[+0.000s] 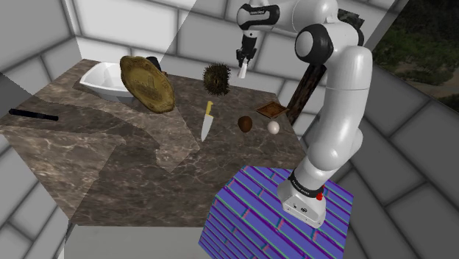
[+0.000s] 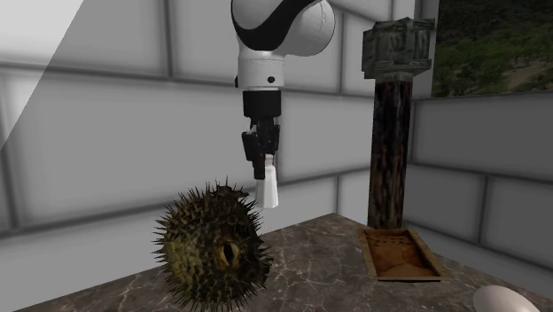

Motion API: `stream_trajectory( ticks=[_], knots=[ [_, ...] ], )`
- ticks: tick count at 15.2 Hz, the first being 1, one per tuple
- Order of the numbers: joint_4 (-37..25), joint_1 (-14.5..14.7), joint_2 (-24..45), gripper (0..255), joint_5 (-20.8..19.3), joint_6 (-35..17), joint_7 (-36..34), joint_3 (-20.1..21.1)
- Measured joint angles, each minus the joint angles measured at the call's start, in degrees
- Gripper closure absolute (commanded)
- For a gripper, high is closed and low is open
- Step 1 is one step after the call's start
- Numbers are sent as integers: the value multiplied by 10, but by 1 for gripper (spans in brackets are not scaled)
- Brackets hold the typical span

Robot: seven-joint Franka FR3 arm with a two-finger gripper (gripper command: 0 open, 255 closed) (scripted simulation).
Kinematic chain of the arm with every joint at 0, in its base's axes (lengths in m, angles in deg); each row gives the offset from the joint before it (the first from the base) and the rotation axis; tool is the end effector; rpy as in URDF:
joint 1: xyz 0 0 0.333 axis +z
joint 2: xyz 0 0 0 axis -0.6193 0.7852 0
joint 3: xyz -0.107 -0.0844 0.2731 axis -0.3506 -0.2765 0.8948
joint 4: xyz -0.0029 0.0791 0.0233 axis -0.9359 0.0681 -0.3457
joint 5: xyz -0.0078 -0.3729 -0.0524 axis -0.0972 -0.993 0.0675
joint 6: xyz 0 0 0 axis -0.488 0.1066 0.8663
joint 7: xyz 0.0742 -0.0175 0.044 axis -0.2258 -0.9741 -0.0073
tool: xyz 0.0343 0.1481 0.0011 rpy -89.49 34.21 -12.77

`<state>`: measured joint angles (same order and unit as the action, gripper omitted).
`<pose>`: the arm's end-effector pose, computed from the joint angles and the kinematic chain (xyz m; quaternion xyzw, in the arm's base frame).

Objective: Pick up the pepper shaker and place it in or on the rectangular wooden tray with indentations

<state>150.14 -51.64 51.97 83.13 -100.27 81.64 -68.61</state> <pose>0.5917 -0.3192 0.4050 0.9925 -0.1110 0.0043 0.0504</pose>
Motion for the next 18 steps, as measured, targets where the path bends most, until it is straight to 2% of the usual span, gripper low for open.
stream_trajectory(
  ticks=[3, 4, 12, 18],
  knots=[
    [-18, -1, 0, 255, 0, 19, 0, 0],
    [-7, -1, -10, 255, -2, 18, 2, -2],
    [213, 7, -186, 255, -54, -35, 15, -25],
    [354, -7, -310, 255, -102, -63, 28, -42]
  ],
)
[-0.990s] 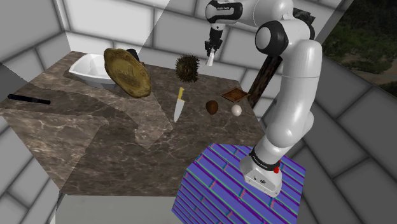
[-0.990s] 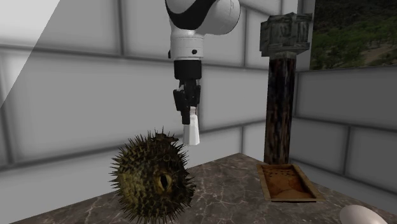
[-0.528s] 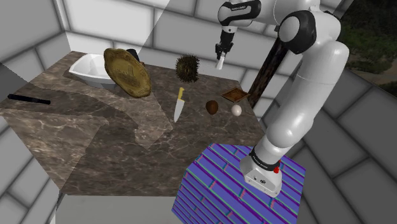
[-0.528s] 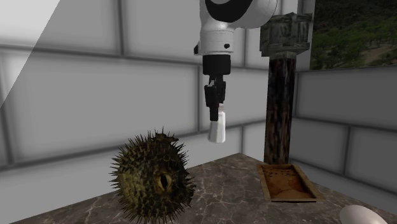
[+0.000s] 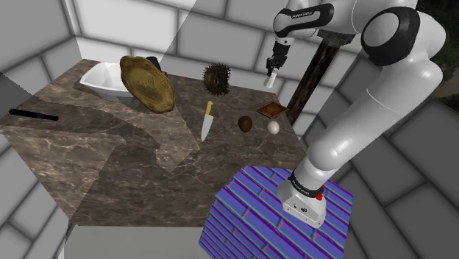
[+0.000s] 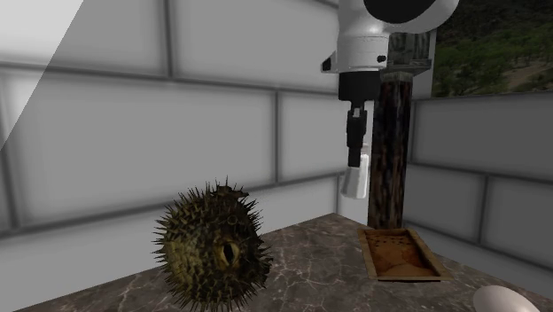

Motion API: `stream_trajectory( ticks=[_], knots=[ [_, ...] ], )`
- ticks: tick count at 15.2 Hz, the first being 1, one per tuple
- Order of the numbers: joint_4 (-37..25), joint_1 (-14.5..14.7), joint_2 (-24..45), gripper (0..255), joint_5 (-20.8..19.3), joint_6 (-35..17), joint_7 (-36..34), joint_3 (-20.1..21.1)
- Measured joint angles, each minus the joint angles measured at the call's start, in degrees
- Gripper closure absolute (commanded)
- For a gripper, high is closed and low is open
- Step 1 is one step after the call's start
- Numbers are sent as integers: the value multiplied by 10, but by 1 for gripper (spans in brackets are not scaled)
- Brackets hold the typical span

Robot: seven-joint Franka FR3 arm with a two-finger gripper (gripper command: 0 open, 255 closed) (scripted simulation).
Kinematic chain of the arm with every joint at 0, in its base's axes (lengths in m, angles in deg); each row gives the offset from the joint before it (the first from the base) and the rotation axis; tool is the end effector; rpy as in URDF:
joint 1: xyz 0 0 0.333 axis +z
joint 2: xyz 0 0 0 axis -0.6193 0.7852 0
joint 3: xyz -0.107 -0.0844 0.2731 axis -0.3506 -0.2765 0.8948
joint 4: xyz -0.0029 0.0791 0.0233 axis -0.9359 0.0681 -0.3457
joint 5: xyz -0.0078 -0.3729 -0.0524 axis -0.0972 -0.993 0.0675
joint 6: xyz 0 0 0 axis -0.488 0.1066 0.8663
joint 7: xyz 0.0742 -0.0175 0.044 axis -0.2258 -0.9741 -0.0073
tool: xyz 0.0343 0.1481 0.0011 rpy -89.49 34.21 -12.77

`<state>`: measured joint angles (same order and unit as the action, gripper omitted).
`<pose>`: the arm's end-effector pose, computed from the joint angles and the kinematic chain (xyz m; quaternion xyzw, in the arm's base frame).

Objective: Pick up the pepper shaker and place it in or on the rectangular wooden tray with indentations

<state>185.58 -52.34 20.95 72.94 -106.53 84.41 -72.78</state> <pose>0.4126 -0.3212 0.4359 0.9925 -0.1115 0.0039 0.0502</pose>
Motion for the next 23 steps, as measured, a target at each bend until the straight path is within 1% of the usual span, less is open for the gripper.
stream_trajectory(
  ticks=[1, 3, 6, 7, 10, 23],
  knots=[
    [16, -2, -23, 255, -9, 6, -1, -1],
    [51, -11, -54, 255, -23, -1, 6, -6],
    [105, -28, -121, 255, -50, 6, 14, -13],
    [115, -30, -127, 255, -53, 2, 14, -13],
    [139, -33, -128, 255, -57, -20, 14, -16],
    [204, -34, -87, 255, -56, -126, 14, -32]
  ],
)
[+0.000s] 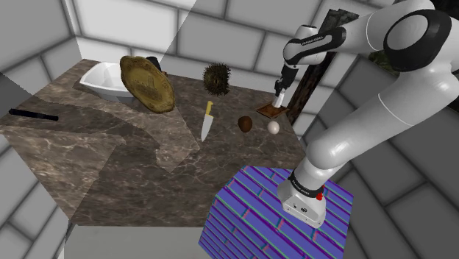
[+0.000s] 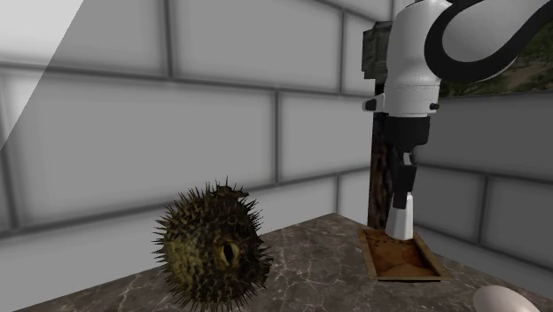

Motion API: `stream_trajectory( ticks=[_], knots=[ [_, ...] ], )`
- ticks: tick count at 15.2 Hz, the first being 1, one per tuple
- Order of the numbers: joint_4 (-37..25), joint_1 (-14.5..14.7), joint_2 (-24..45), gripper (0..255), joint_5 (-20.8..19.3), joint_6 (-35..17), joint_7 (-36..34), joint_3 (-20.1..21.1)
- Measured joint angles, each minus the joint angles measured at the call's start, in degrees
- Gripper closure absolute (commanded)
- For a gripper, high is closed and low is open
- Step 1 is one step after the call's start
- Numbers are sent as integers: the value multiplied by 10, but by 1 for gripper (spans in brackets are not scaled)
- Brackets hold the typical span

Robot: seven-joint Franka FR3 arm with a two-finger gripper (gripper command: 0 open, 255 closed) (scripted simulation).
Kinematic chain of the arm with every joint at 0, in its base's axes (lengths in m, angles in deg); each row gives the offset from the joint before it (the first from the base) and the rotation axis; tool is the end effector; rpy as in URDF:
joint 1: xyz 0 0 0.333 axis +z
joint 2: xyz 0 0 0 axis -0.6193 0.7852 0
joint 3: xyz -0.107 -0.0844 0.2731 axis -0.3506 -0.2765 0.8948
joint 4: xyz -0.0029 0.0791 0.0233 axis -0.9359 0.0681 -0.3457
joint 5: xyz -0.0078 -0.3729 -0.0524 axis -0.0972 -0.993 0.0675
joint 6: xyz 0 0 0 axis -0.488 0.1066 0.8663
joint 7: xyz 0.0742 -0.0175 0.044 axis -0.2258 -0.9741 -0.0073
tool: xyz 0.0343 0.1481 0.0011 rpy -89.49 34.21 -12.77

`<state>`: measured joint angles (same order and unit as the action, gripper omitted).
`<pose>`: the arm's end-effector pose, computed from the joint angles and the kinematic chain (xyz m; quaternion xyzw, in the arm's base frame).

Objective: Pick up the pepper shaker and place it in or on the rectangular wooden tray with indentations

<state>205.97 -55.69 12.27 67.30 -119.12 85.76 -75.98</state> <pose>0.3284 -0.3200 0.3601 0.9925 -0.1111 0.0039 0.0502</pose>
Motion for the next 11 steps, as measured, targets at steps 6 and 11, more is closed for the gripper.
stream_trajectory(
  ticks=[6, 11],
  knots=[
    [5, 0, 4, 255, 0, -9, 0, -1],
    [5, 0, 4, 0, 0, -9, 0, -1]
  ],
)
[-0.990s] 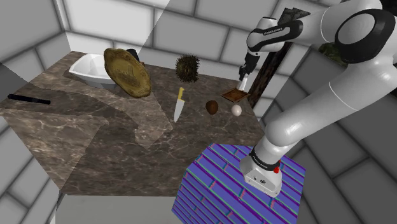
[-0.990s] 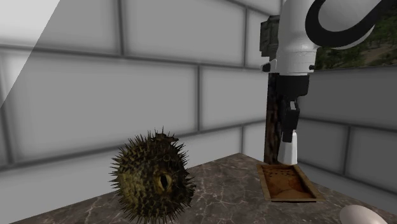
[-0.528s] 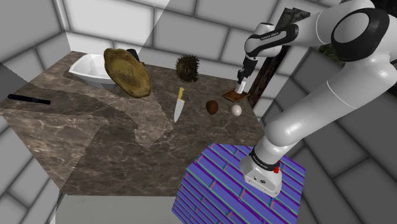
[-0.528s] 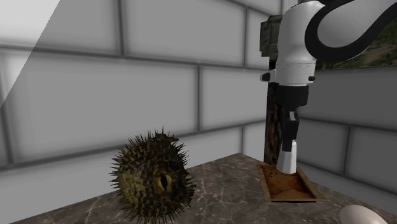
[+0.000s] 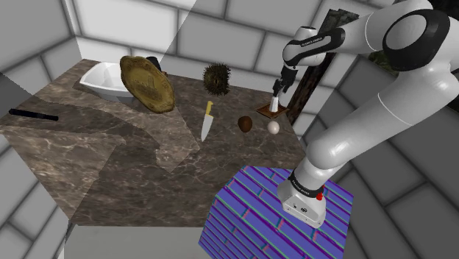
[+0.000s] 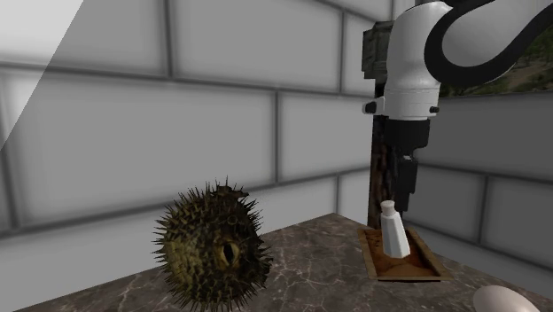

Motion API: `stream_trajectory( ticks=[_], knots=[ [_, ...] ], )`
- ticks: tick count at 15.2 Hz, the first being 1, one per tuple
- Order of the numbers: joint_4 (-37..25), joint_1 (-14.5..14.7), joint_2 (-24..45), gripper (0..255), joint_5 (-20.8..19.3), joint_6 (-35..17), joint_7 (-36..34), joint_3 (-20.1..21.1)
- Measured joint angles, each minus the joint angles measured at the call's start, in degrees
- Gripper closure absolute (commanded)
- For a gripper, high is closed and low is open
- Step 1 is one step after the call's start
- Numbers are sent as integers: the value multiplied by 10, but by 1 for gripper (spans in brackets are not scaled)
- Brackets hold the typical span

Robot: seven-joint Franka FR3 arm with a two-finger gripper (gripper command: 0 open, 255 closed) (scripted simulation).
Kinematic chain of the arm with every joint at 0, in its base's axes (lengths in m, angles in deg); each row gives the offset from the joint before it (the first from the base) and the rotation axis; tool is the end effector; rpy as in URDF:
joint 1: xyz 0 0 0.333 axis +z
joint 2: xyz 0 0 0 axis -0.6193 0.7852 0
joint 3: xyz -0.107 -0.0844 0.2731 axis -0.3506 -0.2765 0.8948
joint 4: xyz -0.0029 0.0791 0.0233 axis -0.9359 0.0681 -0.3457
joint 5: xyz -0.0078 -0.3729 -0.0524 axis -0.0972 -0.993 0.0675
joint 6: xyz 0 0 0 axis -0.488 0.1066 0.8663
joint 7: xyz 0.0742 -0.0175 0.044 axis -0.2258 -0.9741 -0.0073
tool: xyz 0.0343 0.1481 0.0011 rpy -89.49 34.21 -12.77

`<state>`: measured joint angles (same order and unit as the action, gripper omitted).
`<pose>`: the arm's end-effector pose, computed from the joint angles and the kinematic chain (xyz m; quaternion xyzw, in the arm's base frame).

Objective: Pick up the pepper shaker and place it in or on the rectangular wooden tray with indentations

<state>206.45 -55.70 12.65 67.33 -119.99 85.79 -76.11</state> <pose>0.3282 -0.3201 0.3550 0.9925 -0.1111 0.0041 0.0503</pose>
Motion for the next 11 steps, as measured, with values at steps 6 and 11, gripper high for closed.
stream_trajectory(
  ticks=[6, 11],
  knots=[
    [-22, 0, -24, 0, -3, 45, -3, 8],
    [-39, 1, -39, 0, -4, 78, -6, 15]
  ],
)
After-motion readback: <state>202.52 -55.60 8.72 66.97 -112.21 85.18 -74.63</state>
